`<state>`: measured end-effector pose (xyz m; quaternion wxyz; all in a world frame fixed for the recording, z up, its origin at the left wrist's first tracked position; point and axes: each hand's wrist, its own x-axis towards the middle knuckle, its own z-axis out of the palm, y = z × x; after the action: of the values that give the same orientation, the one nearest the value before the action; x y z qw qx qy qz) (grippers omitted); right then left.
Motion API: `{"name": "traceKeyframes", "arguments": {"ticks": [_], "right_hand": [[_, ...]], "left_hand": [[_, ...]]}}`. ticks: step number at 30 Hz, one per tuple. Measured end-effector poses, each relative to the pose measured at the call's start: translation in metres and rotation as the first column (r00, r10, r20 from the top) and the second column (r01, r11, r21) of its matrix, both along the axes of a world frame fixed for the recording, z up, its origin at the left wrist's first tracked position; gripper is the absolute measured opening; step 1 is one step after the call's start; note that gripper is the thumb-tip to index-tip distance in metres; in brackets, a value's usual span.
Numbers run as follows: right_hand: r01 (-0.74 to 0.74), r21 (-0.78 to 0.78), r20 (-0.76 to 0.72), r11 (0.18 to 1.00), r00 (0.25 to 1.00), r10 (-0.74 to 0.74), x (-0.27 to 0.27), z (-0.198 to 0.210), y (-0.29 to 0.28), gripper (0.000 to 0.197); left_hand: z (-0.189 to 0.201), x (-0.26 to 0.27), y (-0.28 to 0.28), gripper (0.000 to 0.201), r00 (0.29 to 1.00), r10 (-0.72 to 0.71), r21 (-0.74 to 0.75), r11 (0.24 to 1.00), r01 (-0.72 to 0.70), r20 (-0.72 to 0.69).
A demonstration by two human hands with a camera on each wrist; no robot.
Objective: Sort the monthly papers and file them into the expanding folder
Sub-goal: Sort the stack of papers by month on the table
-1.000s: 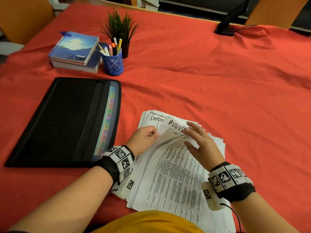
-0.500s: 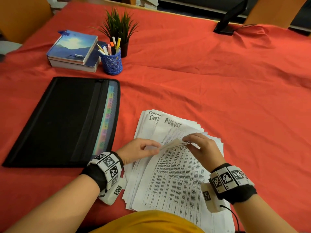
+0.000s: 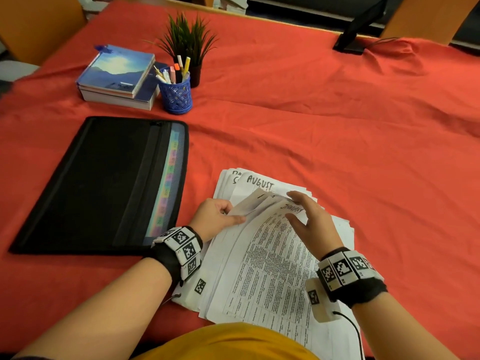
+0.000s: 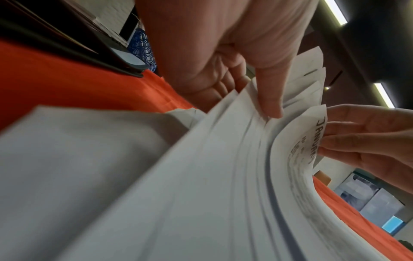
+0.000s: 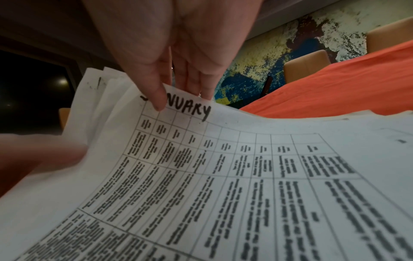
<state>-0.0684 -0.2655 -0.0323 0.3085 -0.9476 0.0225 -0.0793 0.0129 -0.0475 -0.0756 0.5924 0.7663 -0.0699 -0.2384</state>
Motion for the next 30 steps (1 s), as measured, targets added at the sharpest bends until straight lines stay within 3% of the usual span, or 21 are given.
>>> {"name": "traceKeyframes", "arguments": {"ticks": [5, 9, 14, 18, 24, 30], "right_hand": [[0.008, 0.012, 0.001, 1.000, 1.000, -0.008, -0.001, -0.002, -0.001, 0.037], [0.021, -0.001, 0.032, 1.000, 0.999, -0.021, 0.001, -0.004, -0.001, 0.035], [-0.020, -0.031, 0.101, 0.999, 0.995, 0.023, 0.001, -0.005, -0.004, 0.013], [-0.037, -0.018, 0.170, 0.999, 0.985, 0.040, 0.003, -0.005, -0.007, 0.012], [0.081, 0.035, 0.250, 0.996, 0.964, -0.087, 0.015, 0.001, -0.003, 0.011], [0.001, -0.008, 0.261, 1.000, 0.965, 0.001, 0.013, 0.000, -0.003, 0.012]], "left_hand": [[0.006, 0.000, -0.003, 0.047, 1.000, -0.021, 0.011, 1.000, 0.021, 0.018], [0.008, 0.001, 0.002, 0.044, 1.000, -0.016, -0.018, 1.000, 0.016, -0.008], [0.007, 0.003, 0.002, 0.032, 0.999, -0.018, 0.018, 1.000, 0.018, 0.028], [0.009, 0.002, 0.002, 0.026, 0.999, -0.024, 0.029, 0.999, 0.023, 0.023], [0.013, -0.003, 0.007, 0.038, 0.987, 0.004, -0.111, 0.994, -0.022, -0.161], [0.012, -0.002, 0.004, 0.011, 0.998, 0.007, -0.052, 0.999, -0.010, -0.061]]}}
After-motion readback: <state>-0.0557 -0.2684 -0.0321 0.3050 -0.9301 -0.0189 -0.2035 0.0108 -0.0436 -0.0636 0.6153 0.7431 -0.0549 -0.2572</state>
